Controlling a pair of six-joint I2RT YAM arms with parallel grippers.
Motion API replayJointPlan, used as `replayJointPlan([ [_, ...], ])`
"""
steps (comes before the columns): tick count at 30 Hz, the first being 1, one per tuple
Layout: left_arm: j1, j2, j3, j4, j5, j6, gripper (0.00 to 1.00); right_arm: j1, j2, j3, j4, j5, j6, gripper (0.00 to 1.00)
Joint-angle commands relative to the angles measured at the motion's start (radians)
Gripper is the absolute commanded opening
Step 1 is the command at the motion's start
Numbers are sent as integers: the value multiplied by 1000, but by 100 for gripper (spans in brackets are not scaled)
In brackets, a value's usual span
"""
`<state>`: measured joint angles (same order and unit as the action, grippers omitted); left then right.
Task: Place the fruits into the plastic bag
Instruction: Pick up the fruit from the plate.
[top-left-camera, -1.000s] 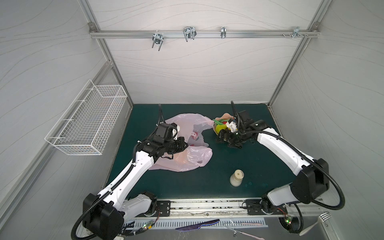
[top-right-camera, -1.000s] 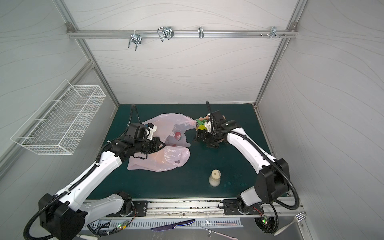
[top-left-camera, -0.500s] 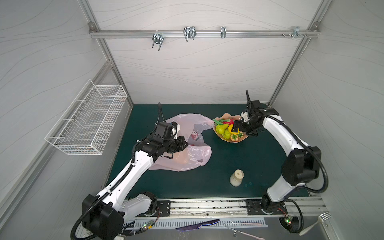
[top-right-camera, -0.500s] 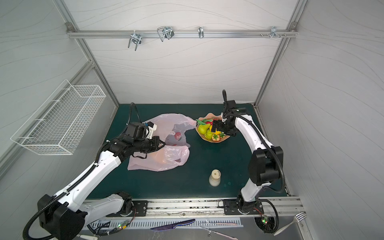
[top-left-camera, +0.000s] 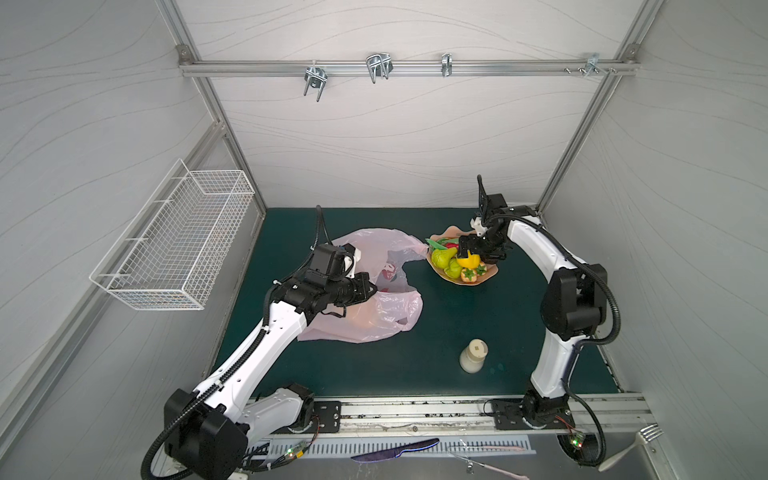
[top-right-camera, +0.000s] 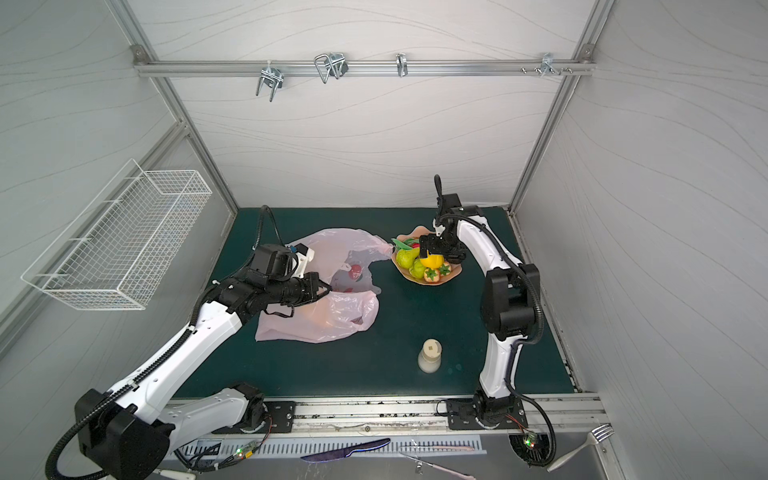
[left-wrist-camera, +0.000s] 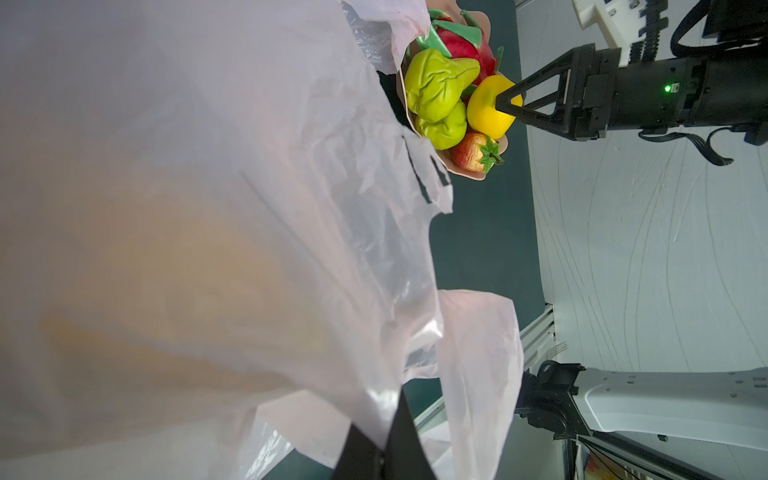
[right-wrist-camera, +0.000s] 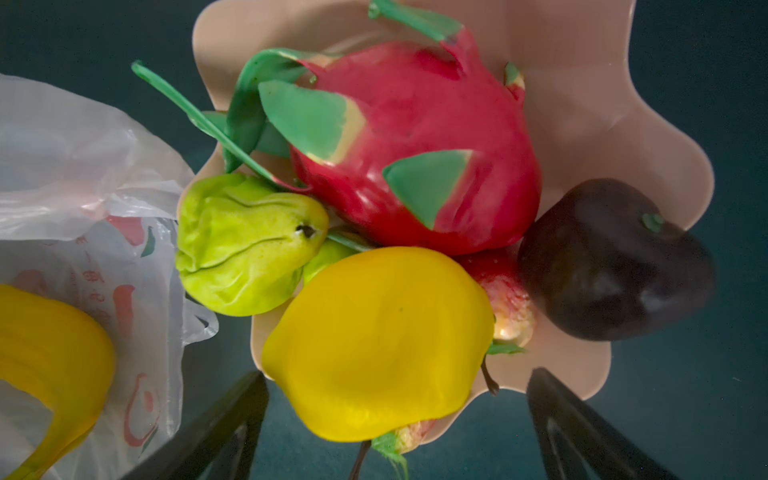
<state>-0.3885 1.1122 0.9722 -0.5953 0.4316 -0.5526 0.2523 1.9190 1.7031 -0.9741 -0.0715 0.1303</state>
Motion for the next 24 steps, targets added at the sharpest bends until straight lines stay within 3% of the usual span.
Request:
replayJointPlan([
  [1, 3, -14, 39, 28, 17, 8, 0, 11, 24, 20, -17, 31, -41, 99],
  [24, 4, -15, 41, 28, 25, 14, 0, 33, 34, -26, 22, 30, -27, 96],
])
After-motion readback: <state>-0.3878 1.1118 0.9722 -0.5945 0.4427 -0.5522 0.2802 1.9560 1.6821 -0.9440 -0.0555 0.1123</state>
